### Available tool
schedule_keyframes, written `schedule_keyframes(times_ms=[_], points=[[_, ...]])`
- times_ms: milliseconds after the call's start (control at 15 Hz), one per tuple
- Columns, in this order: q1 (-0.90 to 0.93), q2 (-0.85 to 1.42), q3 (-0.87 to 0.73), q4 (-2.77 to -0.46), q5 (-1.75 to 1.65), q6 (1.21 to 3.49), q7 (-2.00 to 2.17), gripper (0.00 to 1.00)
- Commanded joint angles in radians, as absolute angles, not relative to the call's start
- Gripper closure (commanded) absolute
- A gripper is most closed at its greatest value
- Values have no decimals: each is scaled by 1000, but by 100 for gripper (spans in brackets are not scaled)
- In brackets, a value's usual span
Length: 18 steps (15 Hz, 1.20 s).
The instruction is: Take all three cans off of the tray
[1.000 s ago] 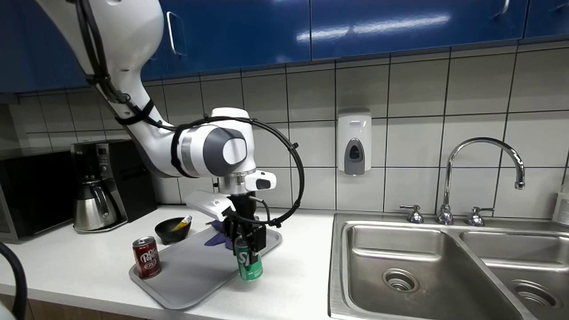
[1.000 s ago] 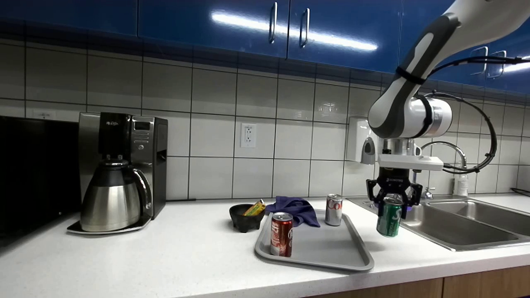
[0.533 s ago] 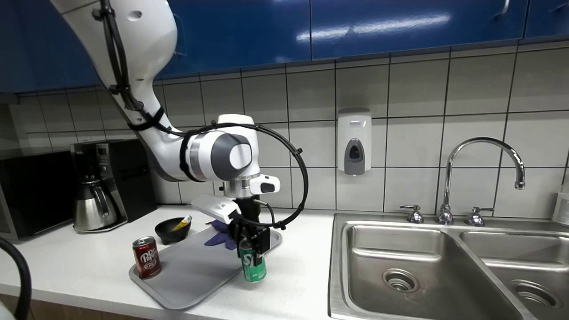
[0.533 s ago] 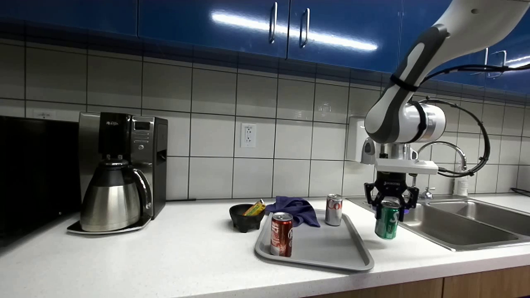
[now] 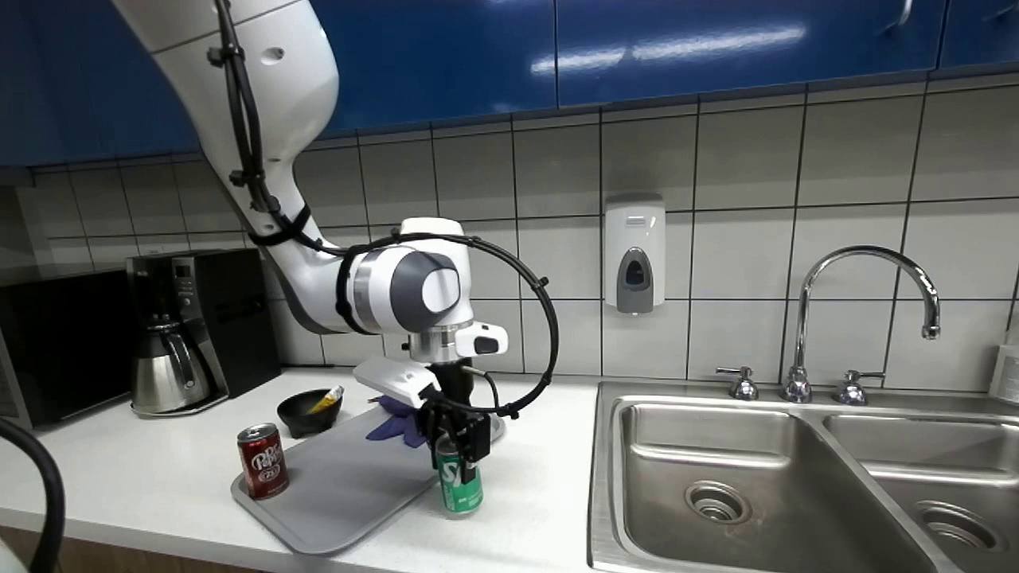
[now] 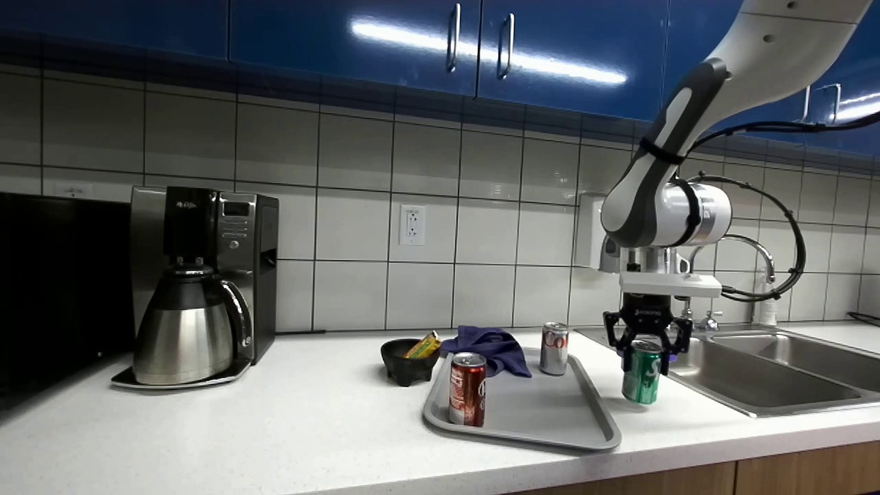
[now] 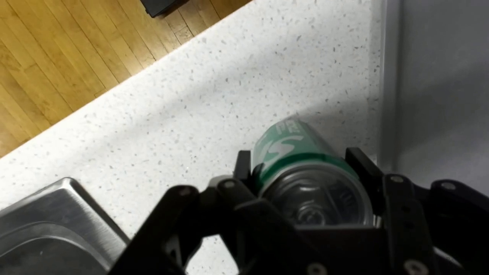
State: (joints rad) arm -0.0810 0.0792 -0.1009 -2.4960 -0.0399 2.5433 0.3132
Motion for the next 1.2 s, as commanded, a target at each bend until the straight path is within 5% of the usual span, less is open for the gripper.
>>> schedule_keyframes(times_ms=[0, 133, 200, 267, 333, 1133], points=[[-82, 103, -110, -2462, -49, 2539, 299, 61], [-81, 111, -112, -2457, -50, 2538, 301, 61], [-80, 113, -114, -2455, -52, 2538, 303, 27], [-80, 117, -114, -2453, -51, 2538, 303, 9], [-80, 116, -114, -2452, -50, 2539, 302, 4], [-84, 60, -120, -2472, -36, 2555, 298, 0]])
